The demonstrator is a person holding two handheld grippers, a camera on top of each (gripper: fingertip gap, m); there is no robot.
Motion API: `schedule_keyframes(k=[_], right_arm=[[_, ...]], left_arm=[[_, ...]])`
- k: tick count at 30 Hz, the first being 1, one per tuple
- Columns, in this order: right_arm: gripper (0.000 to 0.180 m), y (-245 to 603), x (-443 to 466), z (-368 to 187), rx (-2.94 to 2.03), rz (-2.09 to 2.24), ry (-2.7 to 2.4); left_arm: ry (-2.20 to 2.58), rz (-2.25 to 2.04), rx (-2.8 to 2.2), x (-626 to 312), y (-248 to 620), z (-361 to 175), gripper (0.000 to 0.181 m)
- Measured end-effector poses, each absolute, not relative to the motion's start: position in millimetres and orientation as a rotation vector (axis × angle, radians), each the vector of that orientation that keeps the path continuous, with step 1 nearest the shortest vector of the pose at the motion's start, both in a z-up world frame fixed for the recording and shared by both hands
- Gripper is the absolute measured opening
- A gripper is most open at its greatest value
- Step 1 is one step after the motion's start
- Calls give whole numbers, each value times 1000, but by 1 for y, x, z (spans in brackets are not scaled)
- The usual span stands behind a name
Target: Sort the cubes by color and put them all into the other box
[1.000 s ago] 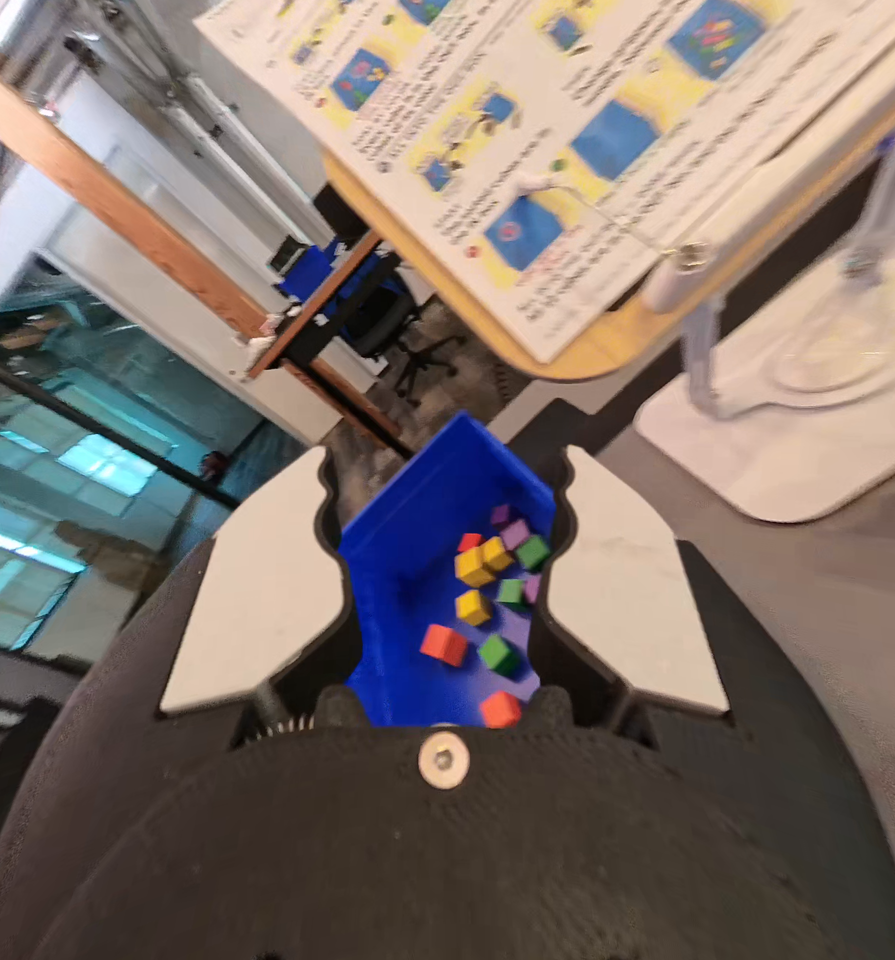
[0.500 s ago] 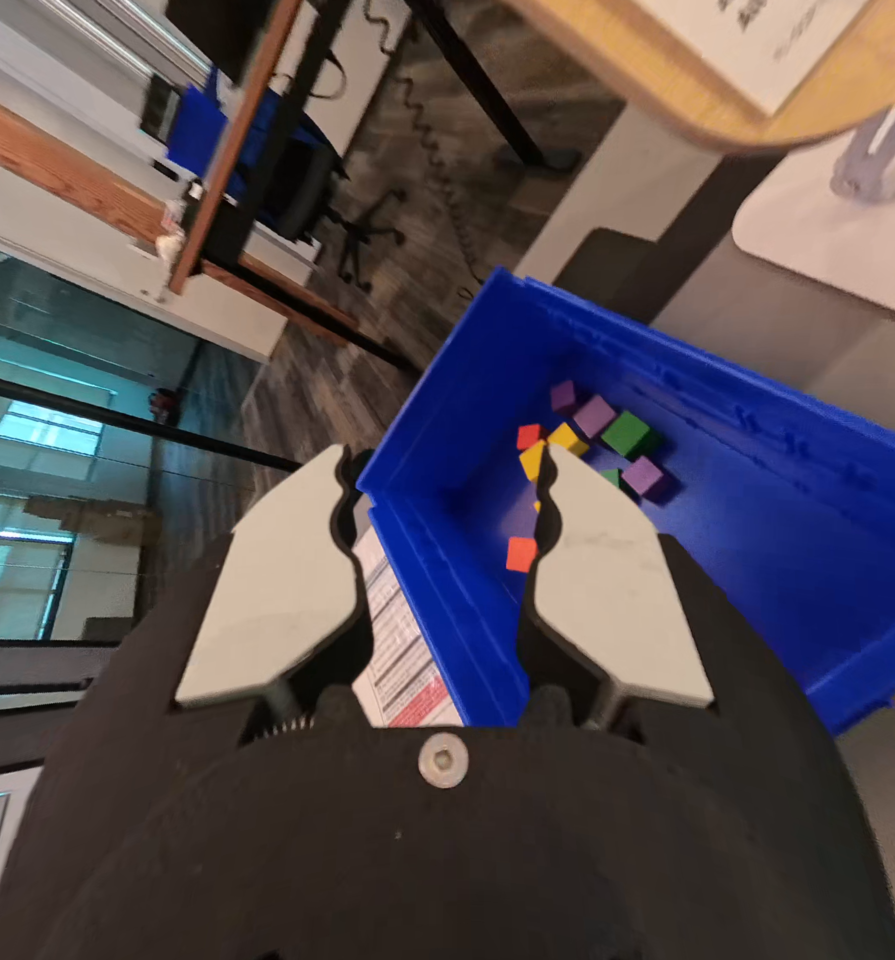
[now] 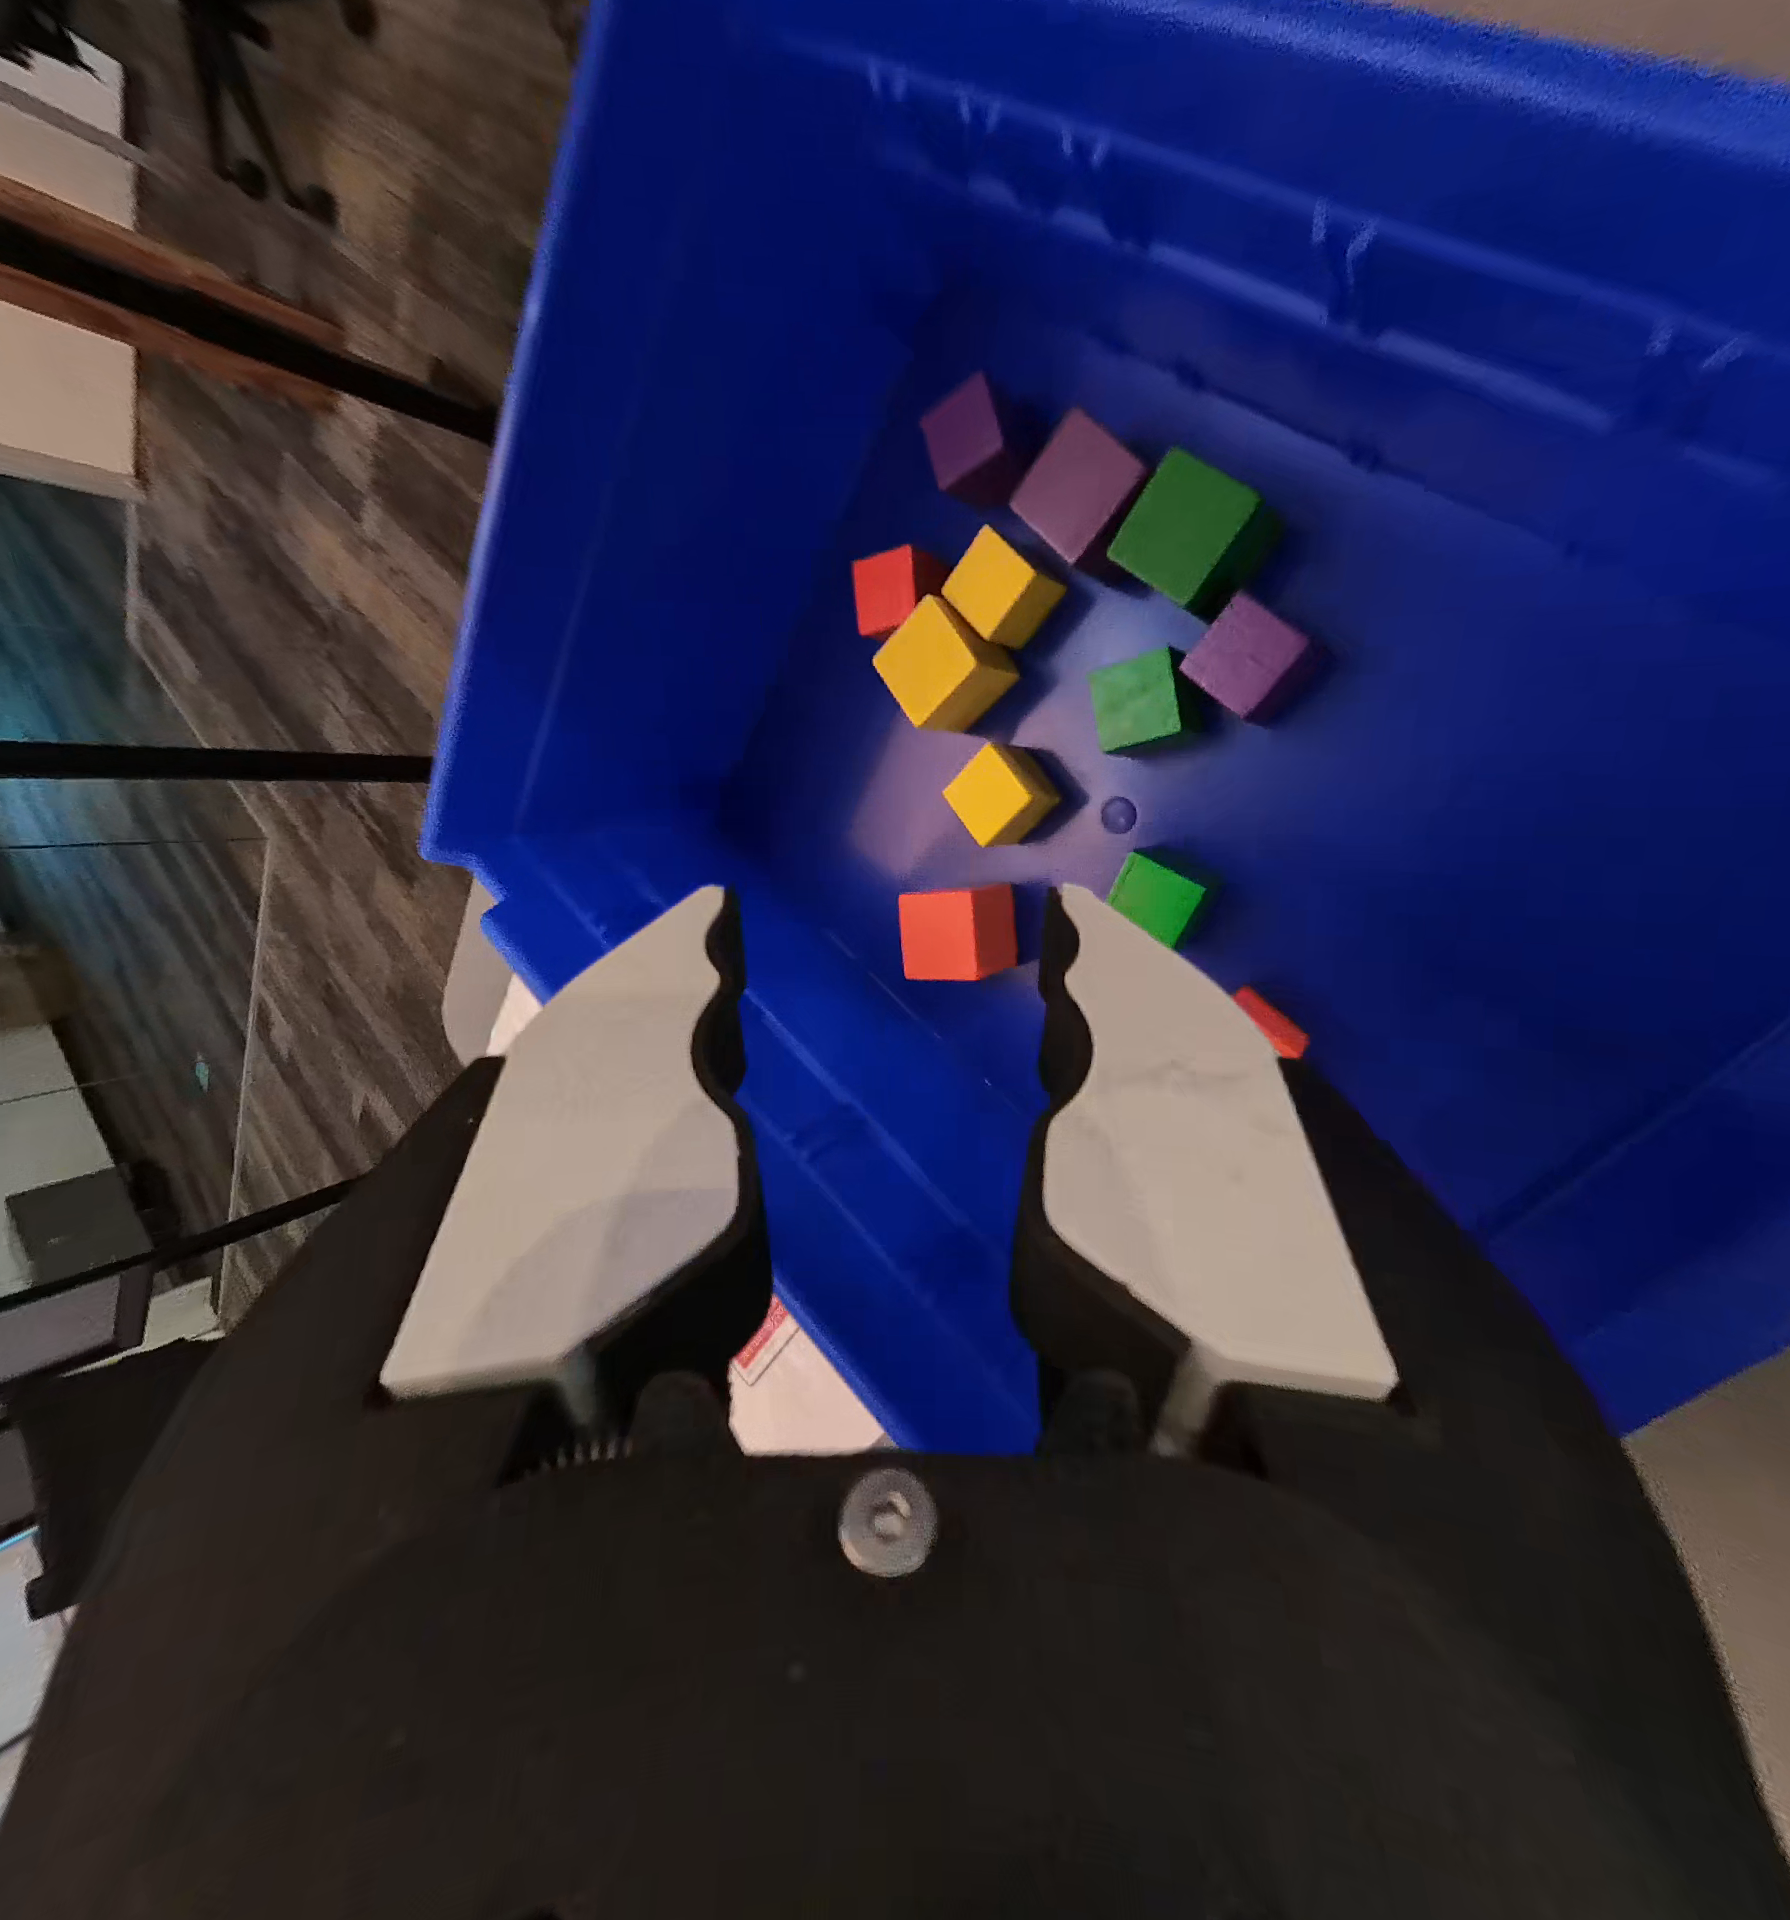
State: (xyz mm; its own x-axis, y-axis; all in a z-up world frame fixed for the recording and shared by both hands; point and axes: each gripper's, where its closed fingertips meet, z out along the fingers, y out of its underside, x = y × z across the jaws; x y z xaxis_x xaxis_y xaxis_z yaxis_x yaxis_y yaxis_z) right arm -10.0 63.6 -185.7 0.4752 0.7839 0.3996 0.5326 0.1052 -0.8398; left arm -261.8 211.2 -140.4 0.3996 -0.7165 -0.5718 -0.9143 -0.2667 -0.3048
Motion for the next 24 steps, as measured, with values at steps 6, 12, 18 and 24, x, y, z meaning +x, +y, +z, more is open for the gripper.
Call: schedule_keyframes(k=[6,12,18,24], right_arm=[[67,63,-10,-187,-1563,269,-1187],[67,63,-10,-188,-1565,266,-1195],[67,63,-10,-188,-1565,267,-1196],[67,63,-10,-188,-1567,266,-1200]], left_arm=[[1486,394,-2220,-272,214,-174,54],[1528,454,-2341,-288,220,-198,54],[1514,538,-2400,-297,229,-209,55],[1514,603,-2450,-299,232,-213,53]])
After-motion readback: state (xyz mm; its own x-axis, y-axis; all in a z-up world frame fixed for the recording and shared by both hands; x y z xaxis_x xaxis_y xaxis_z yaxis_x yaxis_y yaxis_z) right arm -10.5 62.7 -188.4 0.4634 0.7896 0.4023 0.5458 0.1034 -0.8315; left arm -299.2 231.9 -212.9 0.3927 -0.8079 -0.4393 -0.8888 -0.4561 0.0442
